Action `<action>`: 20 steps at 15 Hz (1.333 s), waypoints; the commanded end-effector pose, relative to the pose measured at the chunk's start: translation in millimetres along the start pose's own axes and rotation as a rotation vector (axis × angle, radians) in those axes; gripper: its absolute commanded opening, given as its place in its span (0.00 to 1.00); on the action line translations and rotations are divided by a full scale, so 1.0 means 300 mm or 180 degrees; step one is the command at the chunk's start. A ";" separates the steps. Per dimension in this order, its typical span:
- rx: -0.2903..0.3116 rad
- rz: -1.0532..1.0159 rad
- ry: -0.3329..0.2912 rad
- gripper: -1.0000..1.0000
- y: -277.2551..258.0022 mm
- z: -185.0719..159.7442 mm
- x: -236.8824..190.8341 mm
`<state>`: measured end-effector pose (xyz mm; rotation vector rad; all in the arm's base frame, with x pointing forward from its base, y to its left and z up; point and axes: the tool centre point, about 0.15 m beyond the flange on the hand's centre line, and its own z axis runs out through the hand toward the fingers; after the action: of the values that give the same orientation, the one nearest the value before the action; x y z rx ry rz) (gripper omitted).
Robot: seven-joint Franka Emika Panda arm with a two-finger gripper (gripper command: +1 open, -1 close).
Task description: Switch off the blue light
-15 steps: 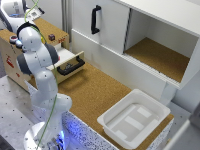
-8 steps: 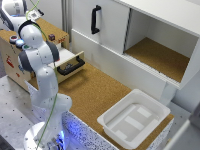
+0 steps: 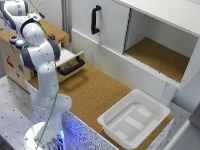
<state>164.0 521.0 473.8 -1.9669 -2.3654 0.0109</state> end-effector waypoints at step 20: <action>-0.0735 0.0106 -0.0314 1.00 0.141 -0.426 0.022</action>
<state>202.2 507.3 581.5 -2.1033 -2.3911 -0.2613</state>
